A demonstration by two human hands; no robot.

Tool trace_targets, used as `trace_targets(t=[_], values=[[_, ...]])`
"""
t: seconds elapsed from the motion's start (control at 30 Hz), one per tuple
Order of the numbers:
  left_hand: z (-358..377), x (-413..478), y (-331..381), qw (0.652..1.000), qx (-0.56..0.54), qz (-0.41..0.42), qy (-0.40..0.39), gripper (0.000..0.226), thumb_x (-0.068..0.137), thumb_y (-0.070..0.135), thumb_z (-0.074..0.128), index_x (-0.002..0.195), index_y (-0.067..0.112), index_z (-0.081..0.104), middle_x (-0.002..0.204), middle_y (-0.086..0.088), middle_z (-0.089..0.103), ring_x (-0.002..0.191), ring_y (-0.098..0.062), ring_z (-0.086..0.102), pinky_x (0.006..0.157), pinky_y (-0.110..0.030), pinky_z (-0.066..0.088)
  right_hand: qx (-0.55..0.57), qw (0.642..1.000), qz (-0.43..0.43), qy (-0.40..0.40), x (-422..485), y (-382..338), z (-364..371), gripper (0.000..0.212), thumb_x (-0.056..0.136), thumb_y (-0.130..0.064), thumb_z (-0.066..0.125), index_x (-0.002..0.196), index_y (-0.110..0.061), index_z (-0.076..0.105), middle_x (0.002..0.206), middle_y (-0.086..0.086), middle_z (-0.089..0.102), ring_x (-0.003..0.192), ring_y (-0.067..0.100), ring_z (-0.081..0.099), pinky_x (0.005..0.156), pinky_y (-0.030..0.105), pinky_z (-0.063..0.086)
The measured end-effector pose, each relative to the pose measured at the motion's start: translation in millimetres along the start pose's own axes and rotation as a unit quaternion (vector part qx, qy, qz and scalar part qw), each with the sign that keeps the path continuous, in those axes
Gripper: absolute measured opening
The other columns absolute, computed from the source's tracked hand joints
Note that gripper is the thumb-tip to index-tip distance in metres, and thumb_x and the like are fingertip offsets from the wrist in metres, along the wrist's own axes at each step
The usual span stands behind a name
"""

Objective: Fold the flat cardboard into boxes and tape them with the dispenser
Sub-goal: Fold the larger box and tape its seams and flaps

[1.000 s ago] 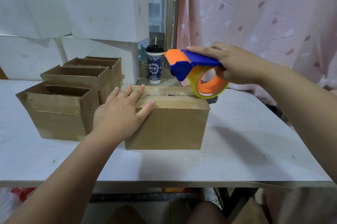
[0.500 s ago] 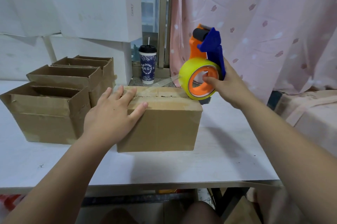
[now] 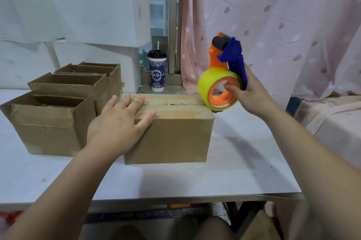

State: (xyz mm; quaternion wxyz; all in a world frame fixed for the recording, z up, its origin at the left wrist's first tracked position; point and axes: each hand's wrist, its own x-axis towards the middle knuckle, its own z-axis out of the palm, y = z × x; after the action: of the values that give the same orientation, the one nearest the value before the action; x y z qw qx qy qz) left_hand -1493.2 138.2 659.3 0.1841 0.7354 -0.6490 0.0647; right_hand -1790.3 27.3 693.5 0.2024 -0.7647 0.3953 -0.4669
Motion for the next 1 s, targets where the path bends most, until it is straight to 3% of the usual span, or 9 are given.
trace_targets(t=[0.13,0.2,0.3,0.37,0.47,0.6,0.73,0.9,1.0], values=[[0.7,1.5,-1.7,1.000,0.005,0.005,-0.005,0.090,0.065,0.079,-0.005,0.145,0.047,0.021,0.157,0.003,0.019,0.145,-0.026,0.010,0.112,-0.045,0.025,-0.069,0.996,-0.018,-0.059,-9.0,26.1,-11.3,0.076,0.087,0.001,0.059,0.146,-0.038,0.031,0.144,-0.010,0.045,0.133,0.009,0.041,0.111,0.035,0.034],[0.5,1.4,-1.4,1.000,0.005,0.005,-0.007,0.089,0.065,0.079,-0.005,0.144,0.048,0.021,0.157,0.003,0.019,0.145,-0.025,0.010,0.111,-0.046,0.025,-0.040,0.997,-0.005,-0.059,-17.7,35.0,-7.4,0.074,0.088,0.003,0.059,0.147,-0.034,0.032,0.143,-0.009,0.047,0.131,0.008,0.043,0.109,0.029,0.036],[-1.7,0.3,-0.3,1.000,0.001,0.001,-0.009,0.088,0.065,0.079,-0.004,0.143,0.050,0.022,0.157,0.005,0.019,0.145,-0.024,0.010,0.110,-0.046,0.026,-0.020,0.999,0.002,-0.040,-26.6,38.5,-2.9,0.075,0.090,0.000,0.060,0.139,-0.050,0.034,0.135,-0.022,0.050,0.122,-0.006,0.046,0.095,0.006,0.036],[-2.6,-0.7,0.4,1.000,0.001,-0.002,-0.009,0.087,0.065,0.079,-0.004,0.143,0.050,0.022,0.157,0.006,0.019,0.145,-0.024,0.010,0.110,-0.046,0.027,-0.017,0.999,0.002,-0.033,-28.1,38.9,-2.4,0.076,0.090,0.000,0.060,0.139,-0.052,0.034,0.135,-0.023,0.050,0.121,-0.009,0.046,0.092,0.002,0.036],[-2.7,-1.5,0.5,1.000,0.006,-0.004,-0.010,0.087,0.065,0.079,-0.004,0.144,0.050,0.020,0.157,0.007,0.018,0.145,-0.023,0.009,0.109,-0.047,0.028,-0.020,0.999,-0.010,-0.039,-24.8,31.4,-7.7,0.074,0.090,0.002,0.059,0.144,-0.039,0.033,0.142,-0.014,0.046,0.129,-0.001,0.043,0.104,0.016,0.036],[-2.0,-1.5,3.5,1.000,0.013,-0.012,0.000,0.090,0.068,0.079,-0.003,0.147,0.043,0.017,0.156,0.010,0.019,0.145,-0.020,0.010,0.107,-0.047,0.030,-0.093,0.994,-0.046,-0.044,-9.4,8.1,-27.4,0.073,0.087,-0.010,0.061,0.147,-0.039,0.030,0.146,-0.009,0.043,0.134,0.012,0.040,0.111,0.039,0.033],[-1.5,-0.7,5.1,1.000,0.023,-0.015,-0.004,0.094,0.067,0.079,-0.005,0.148,0.038,0.019,0.157,0.010,0.019,0.145,-0.019,0.010,0.108,-0.046,0.029,-0.156,0.985,-0.052,-0.059,-1.9,-3.6,-36.2,0.074,0.082,-0.025,0.057,0.145,-0.047,0.026,0.144,-0.008,0.045,0.128,0.016,0.044,0.103,0.033,0.037],[-2.3,-1.7,5.5,1.000,0.020,-0.013,-0.007,0.093,0.065,0.079,-0.006,0.147,0.042,0.019,0.157,0.010,0.018,0.145,-0.021,0.009,0.108,-0.047,0.030,-0.131,0.988,-0.035,-0.073,-17.9,21.2,-24.3,0.078,0.088,-0.003,0.060,0.142,-0.049,0.028,0.143,-0.013,0.044,0.130,0.006,0.041,0.102,0.023,0.033],[-3.1,-1.3,5.1,1.000,0.011,-0.006,-0.016,0.090,0.065,0.079,-0.005,0.145,0.047,0.019,0.157,0.008,0.019,0.145,-0.025,0.010,0.108,-0.048,0.028,-0.051,0.997,-0.010,-0.059,-30.0,32.7,-11.3,0.081,0.089,0.002,0.058,0.132,-0.061,0.032,0.134,-0.030,0.048,0.126,-0.006,0.043,0.102,0.014,0.034]])
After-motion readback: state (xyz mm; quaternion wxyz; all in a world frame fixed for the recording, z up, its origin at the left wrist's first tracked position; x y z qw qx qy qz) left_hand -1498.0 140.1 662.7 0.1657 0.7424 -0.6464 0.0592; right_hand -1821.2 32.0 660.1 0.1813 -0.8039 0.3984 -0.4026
